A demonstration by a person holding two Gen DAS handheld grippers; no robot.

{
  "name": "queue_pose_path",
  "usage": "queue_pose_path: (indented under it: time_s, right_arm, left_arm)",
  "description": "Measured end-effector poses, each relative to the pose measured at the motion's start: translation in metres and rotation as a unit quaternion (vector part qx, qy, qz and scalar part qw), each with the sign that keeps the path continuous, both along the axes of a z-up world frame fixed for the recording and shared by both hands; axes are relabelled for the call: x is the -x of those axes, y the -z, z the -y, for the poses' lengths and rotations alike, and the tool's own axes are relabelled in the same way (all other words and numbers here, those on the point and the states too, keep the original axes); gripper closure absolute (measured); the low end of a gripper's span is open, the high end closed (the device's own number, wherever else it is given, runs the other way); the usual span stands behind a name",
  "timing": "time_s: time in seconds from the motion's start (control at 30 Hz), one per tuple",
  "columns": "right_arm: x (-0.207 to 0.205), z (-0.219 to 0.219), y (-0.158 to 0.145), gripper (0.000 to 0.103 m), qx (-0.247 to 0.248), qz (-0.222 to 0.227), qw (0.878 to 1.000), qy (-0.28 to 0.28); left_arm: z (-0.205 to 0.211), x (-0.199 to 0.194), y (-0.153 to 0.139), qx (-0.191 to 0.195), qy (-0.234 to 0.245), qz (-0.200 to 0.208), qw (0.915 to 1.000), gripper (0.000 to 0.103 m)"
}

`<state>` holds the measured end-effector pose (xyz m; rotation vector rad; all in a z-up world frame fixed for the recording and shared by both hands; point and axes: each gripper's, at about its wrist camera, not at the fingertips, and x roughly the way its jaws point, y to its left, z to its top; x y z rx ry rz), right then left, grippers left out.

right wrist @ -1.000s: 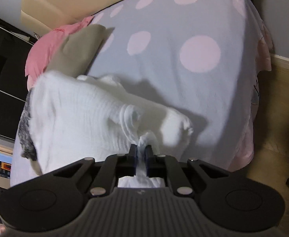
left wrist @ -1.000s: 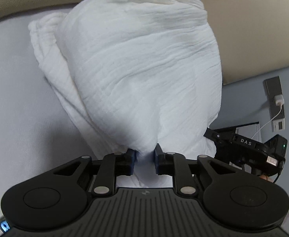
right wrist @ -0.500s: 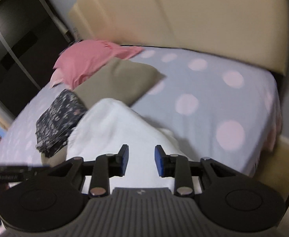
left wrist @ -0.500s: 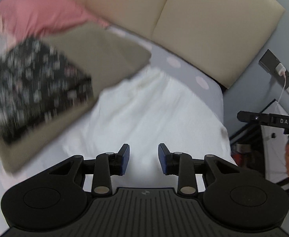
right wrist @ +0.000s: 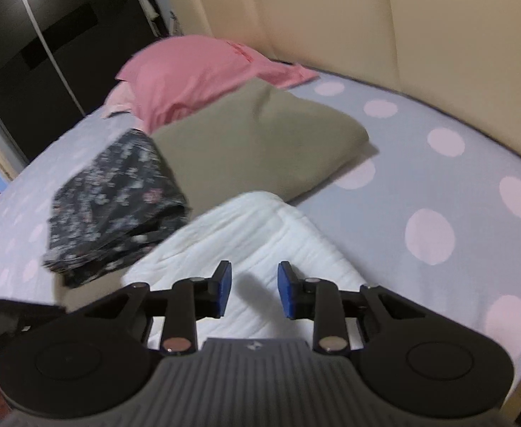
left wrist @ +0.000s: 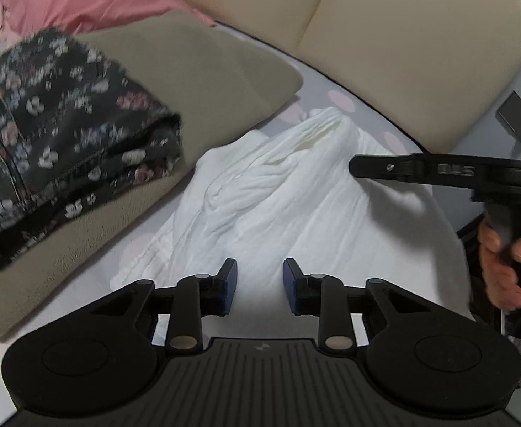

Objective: Fold clothes
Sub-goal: 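Lower the white bundle onto the bed and open both tools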

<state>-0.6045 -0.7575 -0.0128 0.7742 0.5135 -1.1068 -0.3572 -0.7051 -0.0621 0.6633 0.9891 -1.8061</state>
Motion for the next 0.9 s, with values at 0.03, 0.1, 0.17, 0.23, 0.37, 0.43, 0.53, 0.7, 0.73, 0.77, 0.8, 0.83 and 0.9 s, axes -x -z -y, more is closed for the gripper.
queue_pose_path:
  time_s: [0.03,0.1,0.17,0.23,0.37,0.43,0.53,0.7,0.73,0.77,0.8,0.83,0.9]
  right_arm:
    - [0.001,0.008,0.010,0.091,-0.011,-0.001,1.000,0.012]
    - [0.012,0.020,0.032,0.103,-0.035,0.014,0.999,0.032]
    - [0.027,0.028,0.052,0.103,-0.059,0.045,0.996,0.051]
    - [0.031,0.030,0.058,0.103,-0.067,0.060,0.994,0.056]
    - [0.026,0.026,0.050,0.103,-0.062,0.045,0.996,0.049]
    - [0.025,0.019,0.037,0.098,-0.053,0.042,0.997,0.043]
    - [0.028,-0.007,0.011,0.071,-0.020,0.030,0.999,0.026]
    - [0.039,-0.055,-0.021,0.071,0.035,-0.027,0.999,0.014]
    - [0.042,-0.064,-0.026,0.071,0.045,-0.041,0.998,0.016]
    - [0.044,-0.070,-0.027,0.071,0.051,-0.056,0.997,0.018]
    - [0.045,-0.073,-0.025,0.071,0.052,-0.074,0.996,0.019]
    - [0.046,-0.075,-0.021,0.071,0.050,-0.094,0.994,0.019]
    - [0.049,-0.074,-0.005,0.071,0.030,-0.123,0.992,0.026]
  left_arm:
    - [0.003,-0.002,0.005,-0.003,-0.004,-0.004,1.0000,0.084]
    - [0.011,-0.006,0.018,-0.017,-0.016,-0.006,0.9997,0.093]
    - [0.016,-0.006,0.029,-0.030,-0.019,-0.007,0.9993,0.094]
    - [0.018,-0.006,0.035,-0.039,-0.020,-0.007,0.9990,0.094]
    - [0.012,-0.004,0.020,-0.032,-0.023,0.005,0.9992,0.094]
    - [0.005,-0.004,0.008,-0.024,-0.023,0.003,0.9994,0.093]
    - [-0.009,0.001,-0.011,-0.014,-0.019,-0.004,0.9997,0.085]
    - [-0.039,0.027,-0.038,0.027,0.041,-0.005,0.9988,0.078]
    - [-0.043,0.033,-0.038,0.024,0.057,-0.002,0.9981,0.072]
    - [-0.046,0.040,-0.037,0.018,0.073,0.003,0.9971,0.066]
    - [-0.047,0.046,-0.034,0.011,0.085,0.012,0.9962,0.065]
    - [-0.047,0.051,-0.029,0.004,0.093,0.024,0.9953,0.065]
    - [-0.046,0.060,-0.018,-0.012,0.104,0.045,0.9934,0.065]
